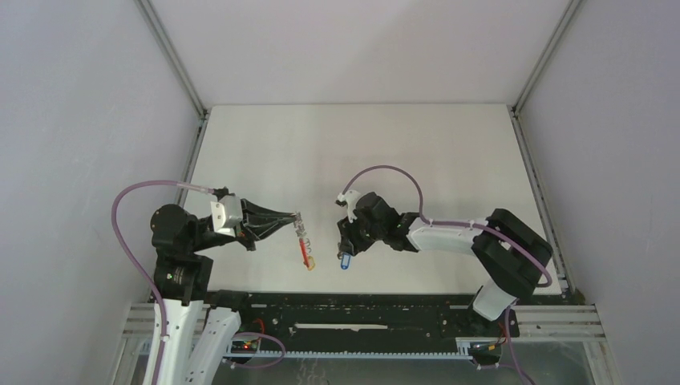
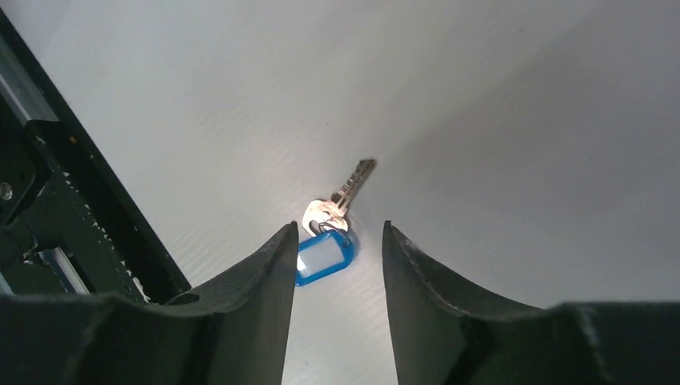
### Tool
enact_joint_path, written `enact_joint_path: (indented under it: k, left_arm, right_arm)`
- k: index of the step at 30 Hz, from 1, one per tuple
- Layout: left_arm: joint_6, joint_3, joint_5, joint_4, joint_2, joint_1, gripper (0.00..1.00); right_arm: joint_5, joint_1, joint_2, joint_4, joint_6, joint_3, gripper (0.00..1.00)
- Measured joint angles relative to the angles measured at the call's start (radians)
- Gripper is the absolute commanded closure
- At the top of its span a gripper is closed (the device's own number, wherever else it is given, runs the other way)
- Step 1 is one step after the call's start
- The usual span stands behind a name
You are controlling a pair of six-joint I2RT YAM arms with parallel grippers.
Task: Put the keys on the keyring
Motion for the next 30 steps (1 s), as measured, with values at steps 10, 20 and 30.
enact_joint_path:
  k: [10,20,30]
  left_arm:
    - [0.000,0.000,0.000,0.000,0.000,0.000,1.00]
    - [0.000,0.000,0.000,0.000,0.000,0.000,1.00]
    - [0.000,0.000,0.000,0.000,-0.002,0.000,1.00]
  right_arm:
    - [-0.087,-0.037,0.092,0.037,0.023,-0.001,0.49]
    - [-0.179,-0.043,0.111,0.064,0.045,-0.018,0.61]
    - [-0.224,-0.053,0.111,0.068,0.053,-0.031,0.75]
